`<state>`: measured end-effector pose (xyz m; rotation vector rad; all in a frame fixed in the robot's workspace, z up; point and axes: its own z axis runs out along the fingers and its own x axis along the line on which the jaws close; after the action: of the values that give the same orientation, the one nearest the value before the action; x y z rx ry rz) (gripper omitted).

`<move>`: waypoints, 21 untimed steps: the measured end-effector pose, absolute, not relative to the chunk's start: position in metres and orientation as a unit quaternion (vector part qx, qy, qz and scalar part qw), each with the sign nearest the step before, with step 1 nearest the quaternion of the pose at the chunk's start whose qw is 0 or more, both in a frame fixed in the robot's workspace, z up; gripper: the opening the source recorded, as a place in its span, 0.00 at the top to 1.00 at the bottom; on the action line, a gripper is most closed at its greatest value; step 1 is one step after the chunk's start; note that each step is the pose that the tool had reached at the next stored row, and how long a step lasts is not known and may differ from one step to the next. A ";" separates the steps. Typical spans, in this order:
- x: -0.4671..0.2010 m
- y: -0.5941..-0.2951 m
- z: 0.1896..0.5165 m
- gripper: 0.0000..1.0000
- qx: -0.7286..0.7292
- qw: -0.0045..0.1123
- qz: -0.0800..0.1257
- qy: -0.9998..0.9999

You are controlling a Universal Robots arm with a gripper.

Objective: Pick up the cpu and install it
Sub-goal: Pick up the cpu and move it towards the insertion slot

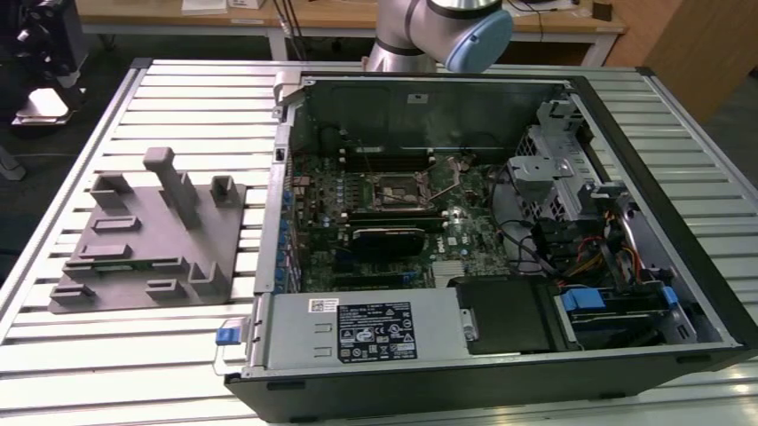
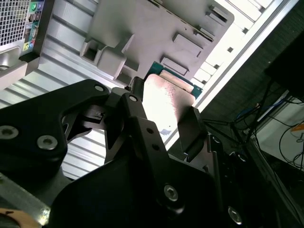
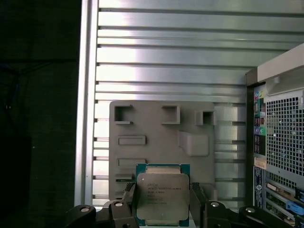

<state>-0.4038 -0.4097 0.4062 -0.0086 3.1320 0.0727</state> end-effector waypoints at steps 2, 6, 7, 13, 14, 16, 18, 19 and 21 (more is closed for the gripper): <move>-0.403 -0.410 0.406 0.47 -0.003 0.004 0.023 1.000; -0.399 -0.410 0.406 0.47 -0.003 0.004 0.023 1.000; -0.398 -0.410 0.406 0.47 -0.003 0.004 0.023 1.000; -0.389 -0.410 0.406 0.47 -0.003 0.004 0.023 1.000; -0.388 -0.410 0.406 0.47 -0.003 0.004 0.023 1.000; -0.385 -0.410 0.406 0.47 -0.003 0.004 0.023 1.000; -0.382 -0.410 0.406 0.47 -0.003 0.004 0.023 1.000; -0.381 -0.410 0.406 0.47 -0.003 0.004 0.023 1.000; -0.378 -0.410 0.406 0.47 -0.003 0.004 0.023 1.000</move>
<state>-0.3784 -0.4097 0.4062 -0.0086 3.1320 0.0727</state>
